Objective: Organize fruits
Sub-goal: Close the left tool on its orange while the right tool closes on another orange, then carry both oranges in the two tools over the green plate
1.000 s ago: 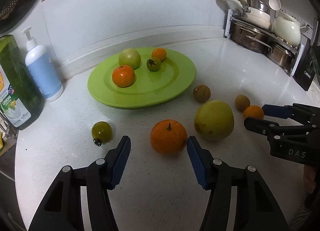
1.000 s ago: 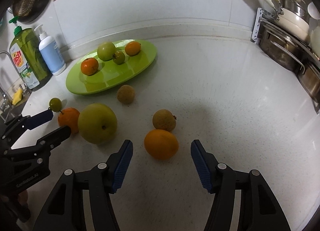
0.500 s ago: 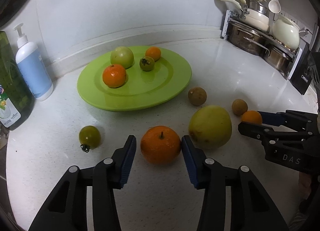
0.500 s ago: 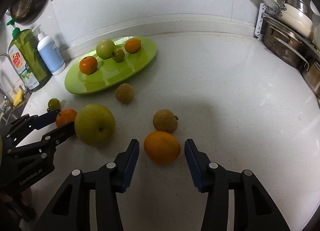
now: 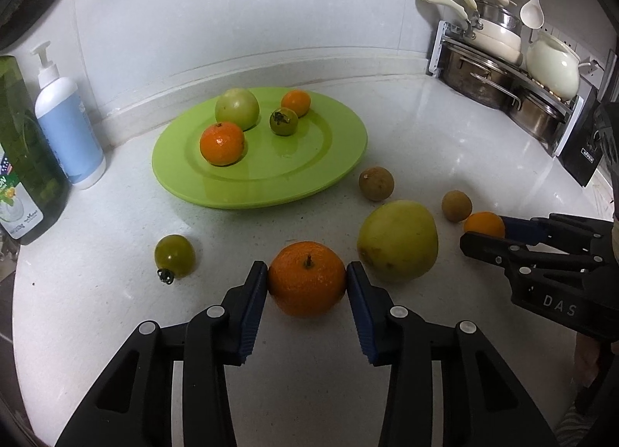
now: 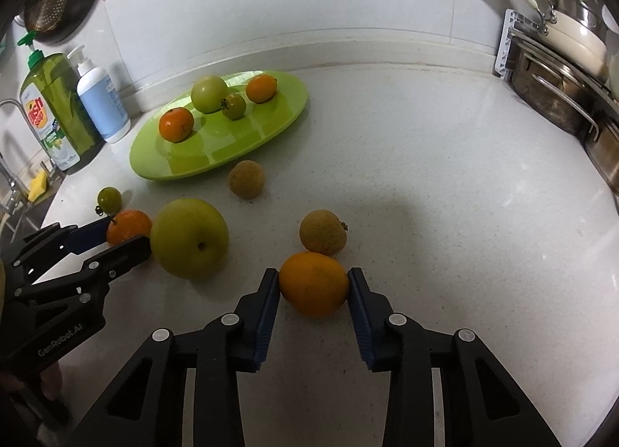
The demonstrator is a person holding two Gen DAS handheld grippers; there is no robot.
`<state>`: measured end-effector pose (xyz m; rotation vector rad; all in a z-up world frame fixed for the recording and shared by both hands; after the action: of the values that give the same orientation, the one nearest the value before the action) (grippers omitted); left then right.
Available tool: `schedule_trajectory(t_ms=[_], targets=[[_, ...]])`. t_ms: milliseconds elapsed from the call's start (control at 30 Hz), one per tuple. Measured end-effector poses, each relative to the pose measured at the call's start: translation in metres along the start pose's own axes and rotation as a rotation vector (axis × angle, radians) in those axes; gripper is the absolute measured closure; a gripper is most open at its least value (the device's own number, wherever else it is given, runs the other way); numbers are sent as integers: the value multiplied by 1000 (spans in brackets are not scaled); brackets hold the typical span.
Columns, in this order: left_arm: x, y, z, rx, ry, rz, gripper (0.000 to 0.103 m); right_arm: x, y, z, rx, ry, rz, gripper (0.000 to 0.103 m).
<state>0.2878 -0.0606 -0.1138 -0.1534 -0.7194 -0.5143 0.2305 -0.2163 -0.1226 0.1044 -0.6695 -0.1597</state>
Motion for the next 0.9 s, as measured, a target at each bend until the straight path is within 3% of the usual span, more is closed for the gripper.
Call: schedule_trajectory(t_ms=[500,900], targets=[[7,1,46,30,-83,15,62,12,16,38,25,-91,46,66],[32,6,72,73,-141,39,62,40,40,57,104,-141,124,66]])
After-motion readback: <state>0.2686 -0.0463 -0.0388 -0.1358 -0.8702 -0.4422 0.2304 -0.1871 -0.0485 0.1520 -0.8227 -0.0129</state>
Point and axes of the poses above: each gripper's, at about its wrist camera, not at the fingertips, and z roughly against the way its jaws point, y to its left, x to its top, the point moved 2 cm from there along -z, roughly the way its jaws point, and after that the axes turned 6 degrees about x, right-handed, at the moved point
